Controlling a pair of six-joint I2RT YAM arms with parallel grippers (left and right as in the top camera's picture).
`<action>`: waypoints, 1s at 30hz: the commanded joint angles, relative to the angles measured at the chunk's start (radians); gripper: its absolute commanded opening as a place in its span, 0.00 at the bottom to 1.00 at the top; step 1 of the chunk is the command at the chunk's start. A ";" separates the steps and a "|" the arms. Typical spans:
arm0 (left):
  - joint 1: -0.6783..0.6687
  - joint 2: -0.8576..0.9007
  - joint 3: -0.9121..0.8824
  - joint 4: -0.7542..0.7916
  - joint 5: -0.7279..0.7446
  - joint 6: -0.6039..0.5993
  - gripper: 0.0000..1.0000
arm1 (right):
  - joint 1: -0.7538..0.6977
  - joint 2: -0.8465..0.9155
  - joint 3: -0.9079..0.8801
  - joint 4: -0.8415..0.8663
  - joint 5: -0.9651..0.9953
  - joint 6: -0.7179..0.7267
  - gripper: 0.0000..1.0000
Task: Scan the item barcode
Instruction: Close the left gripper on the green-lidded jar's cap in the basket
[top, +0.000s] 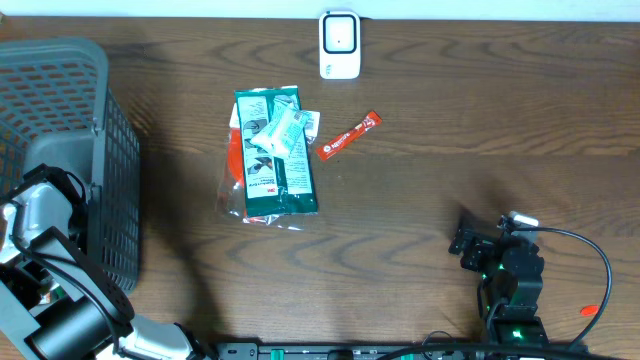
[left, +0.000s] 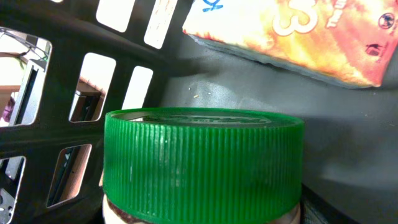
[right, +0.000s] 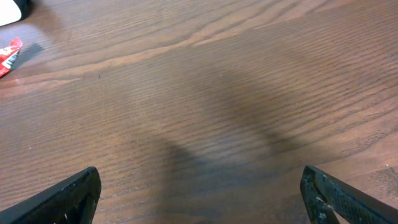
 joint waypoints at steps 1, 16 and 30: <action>0.006 0.006 -0.008 0.015 0.011 0.002 0.72 | 0.002 0.000 -0.002 0.000 0.005 0.013 0.99; 0.006 0.006 -0.008 0.060 0.072 0.002 0.65 | 0.002 0.000 -0.002 0.000 0.005 0.013 0.99; 0.006 0.006 -0.015 0.092 0.069 0.011 0.27 | 0.002 0.000 -0.002 -0.006 0.005 0.013 0.99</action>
